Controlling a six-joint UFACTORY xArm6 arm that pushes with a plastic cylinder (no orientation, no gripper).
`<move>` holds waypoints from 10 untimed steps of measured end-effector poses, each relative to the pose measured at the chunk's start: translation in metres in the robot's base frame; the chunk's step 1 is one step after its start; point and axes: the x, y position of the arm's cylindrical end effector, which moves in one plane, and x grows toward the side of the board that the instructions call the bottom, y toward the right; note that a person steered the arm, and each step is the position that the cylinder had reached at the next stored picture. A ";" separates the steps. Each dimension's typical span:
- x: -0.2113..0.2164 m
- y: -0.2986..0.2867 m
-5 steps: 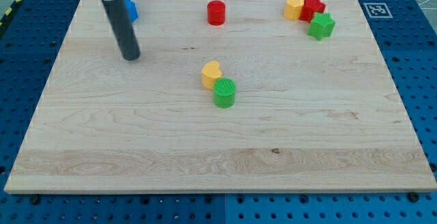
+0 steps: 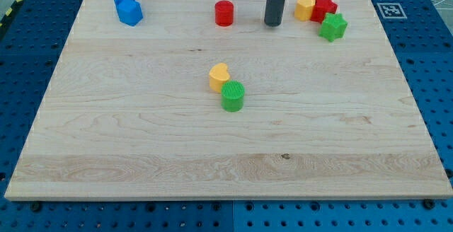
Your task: Move the red circle closer to the blue cube
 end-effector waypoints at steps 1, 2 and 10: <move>-0.009 -0.007; -0.009 -0.026; -0.009 -0.154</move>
